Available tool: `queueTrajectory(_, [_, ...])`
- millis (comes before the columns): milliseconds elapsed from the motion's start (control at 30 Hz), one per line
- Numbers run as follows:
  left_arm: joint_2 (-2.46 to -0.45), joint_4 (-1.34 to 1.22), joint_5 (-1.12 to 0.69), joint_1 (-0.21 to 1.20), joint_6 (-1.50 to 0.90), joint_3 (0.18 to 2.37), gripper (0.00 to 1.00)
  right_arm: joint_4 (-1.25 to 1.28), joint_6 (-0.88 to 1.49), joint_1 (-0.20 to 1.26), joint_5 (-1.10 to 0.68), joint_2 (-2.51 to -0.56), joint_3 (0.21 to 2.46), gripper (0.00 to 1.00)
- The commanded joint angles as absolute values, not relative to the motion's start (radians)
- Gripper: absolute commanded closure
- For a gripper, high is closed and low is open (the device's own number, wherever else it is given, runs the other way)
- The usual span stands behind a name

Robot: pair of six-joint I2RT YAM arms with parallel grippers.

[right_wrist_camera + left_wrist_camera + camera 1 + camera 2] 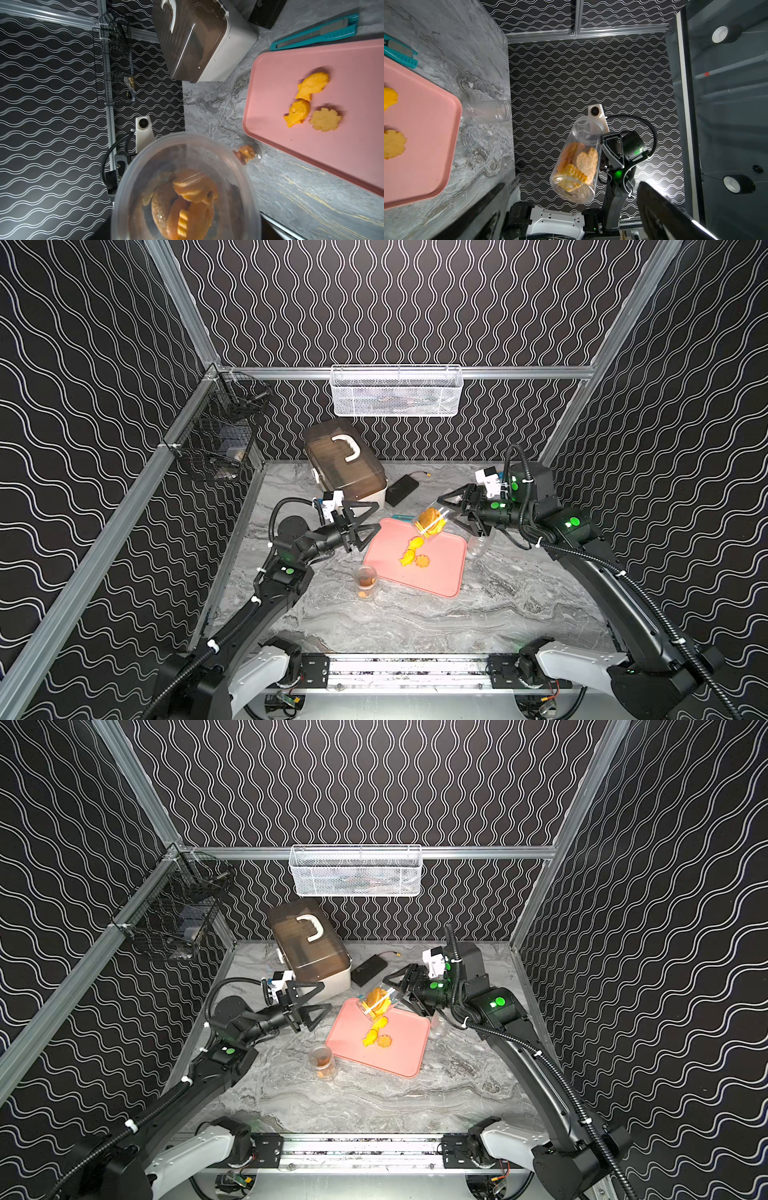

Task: Pour the cookies out of the jar
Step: Pick up the jar from the center of the board.

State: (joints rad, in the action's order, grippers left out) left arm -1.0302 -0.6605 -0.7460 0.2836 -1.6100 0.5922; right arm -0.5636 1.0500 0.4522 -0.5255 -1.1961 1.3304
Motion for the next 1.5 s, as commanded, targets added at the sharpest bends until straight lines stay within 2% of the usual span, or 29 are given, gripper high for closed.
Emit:
queueTrajectory(0, [-1.055, -0.797, -0.681, 0.328, -1.654, 0.591, 0.01, -0.359, 1.175, 0.431, -0.51, -1.193, 1.306, 0.35])
queueTrajectory(333, [-1.168, -0.894, -0.568, 0.457, -1.642, 0.618, 0.01, -0.249, 1.231, 0.431, -0.509, -1.223, 1.278, 0.36])
queueTrajectory(900, [-1.313, -0.982, -0.543, 0.536, -1.654, 0.717, 0.01, -0.204, 1.248, 0.431, -0.546, -1.215, 1.235, 0.37])
queueTrajectory(1467, [-1.347, -0.973, -0.527, 0.567, -1.643, 0.777, 0.01, -0.177, 1.265, 0.433, -0.574, -1.201, 1.2, 0.38])
